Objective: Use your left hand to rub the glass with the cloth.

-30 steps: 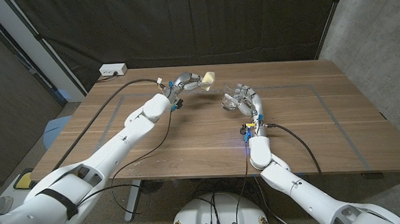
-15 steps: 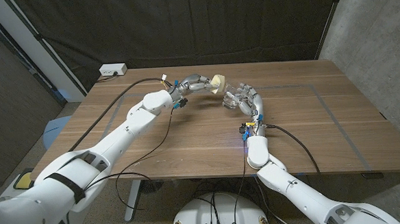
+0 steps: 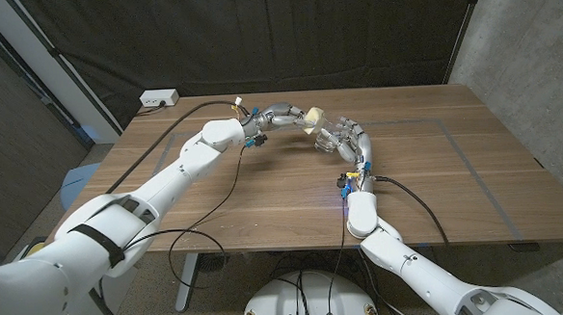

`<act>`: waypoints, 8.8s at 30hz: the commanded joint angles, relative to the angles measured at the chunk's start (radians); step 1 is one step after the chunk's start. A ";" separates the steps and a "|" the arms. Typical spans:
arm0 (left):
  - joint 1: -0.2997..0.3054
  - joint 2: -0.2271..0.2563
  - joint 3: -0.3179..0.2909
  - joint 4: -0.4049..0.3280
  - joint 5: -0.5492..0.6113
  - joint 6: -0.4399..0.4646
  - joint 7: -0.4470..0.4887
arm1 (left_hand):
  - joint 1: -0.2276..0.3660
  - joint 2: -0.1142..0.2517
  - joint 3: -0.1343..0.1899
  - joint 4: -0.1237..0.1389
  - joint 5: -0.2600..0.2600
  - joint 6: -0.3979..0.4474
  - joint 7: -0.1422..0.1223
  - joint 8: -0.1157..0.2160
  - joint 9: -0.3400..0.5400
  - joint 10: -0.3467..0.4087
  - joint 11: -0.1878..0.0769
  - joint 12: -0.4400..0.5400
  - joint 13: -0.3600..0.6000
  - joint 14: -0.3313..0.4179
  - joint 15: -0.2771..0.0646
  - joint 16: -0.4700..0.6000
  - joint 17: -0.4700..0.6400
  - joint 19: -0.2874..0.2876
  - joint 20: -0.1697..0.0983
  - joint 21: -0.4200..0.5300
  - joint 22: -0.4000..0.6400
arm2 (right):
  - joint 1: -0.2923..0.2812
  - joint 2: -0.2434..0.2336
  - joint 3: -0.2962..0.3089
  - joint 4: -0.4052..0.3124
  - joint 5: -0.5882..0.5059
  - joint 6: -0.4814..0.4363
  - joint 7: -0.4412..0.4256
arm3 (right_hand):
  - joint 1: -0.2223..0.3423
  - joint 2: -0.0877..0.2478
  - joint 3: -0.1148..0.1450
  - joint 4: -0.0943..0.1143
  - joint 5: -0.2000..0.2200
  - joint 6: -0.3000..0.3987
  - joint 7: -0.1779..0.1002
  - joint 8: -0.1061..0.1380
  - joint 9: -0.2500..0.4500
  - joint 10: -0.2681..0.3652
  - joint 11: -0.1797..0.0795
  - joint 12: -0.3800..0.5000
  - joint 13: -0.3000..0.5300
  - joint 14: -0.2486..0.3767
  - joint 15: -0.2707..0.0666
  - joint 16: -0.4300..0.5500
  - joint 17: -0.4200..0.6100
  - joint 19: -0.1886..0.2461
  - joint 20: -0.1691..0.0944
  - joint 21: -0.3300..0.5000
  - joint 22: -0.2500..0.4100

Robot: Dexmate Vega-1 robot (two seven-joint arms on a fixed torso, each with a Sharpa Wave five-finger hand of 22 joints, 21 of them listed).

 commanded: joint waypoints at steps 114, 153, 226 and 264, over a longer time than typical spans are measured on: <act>0.094 -0.005 -0.002 -0.235 0.113 0.001 0.262 | 0.061 -0.001 0.021 0.003 0.028 0.121 0.072 0.006 0.032 0.059 0.010 0.033 0.088 0.064 -0.068 0.060 0.067 0.005 -0.006 0.116 0.015 | -0.006 0.095 0.077 0.010 0.125 0.101 0.034 | 0.242 0.233 0.040 0.006 -0.008 0.185 -0.166 0.000 0.023 0.141 -0.116 -0.027 0.014 0.119 -0.258 -0.021 0.047 -0.035 -0.121 0.109 -0.022; 0.101 0.233 0.045 -0.515 0.348 0.370 0.152 | 0.061 -0.002 0.033 0.005 0.033 0.115 0.083 0.002 0.045 0.057 0.015 0.033 0.111 0.067 -0.061 0.061 0.078 0.002 0.002 0.149 0.013 | -0.030 0.051 0.083 -0.059 0.056 0.088 -0.007 | 0.242 0.231 0.042 0.008 -0.008 0.187 -0.167 0.001 0.028 0.150 -0.115 -0.033 0.017 0.125 -0.258 -0.032 0.056 -0.045 -0.125 0.143 -0.034; 0.171 0.301 -0.017 -0.843 1.300 0.679 -0.287 | -0.348 -0.136 -0.159 0.221 0.058 -0.810 -0.029 -0.164 0.008 -0.855 0.130 -0.079 -0.083 -0.623 0.140 -0.323 -0.128 -0.360 0.092 0.008 -0.024 | 0.011 -0.107 -0.114 -0.155 -0.158 -0.310 0.038 | 0.264 0.227 0.051 0.001 -0.008 0.200 -0.169 -0.004 0.023 0.160 -0.119 -0.045 0.023 0.138 -0.258 -0.051 0.063 -0.059 -0.135 0.201 -0.054; 0.241 0.347 -0.196 -0.798 0.770 0.404 0.099 | -0.394 -0.048 -0.160 0.263 0.058 -0.890 0.004 -0.163 0.004 -0.880 0.118 -0.073 -0.087 -0.618 0.112 -0.309 -0.157 -0.362 0.065 -0.016 -0.027 | -0.039 -0.021 -0.085 -0.113 -0.110 -0.446 -0.015 | 0.265 0.224 0.061 0.011 -0.012 0.171 -0.209 -0.021 0.024 0.104 -0.129 -0.108 -0.024 0.060 -0.254 -0.221 -0.062 -0.091 -0.045 0.265 -0.115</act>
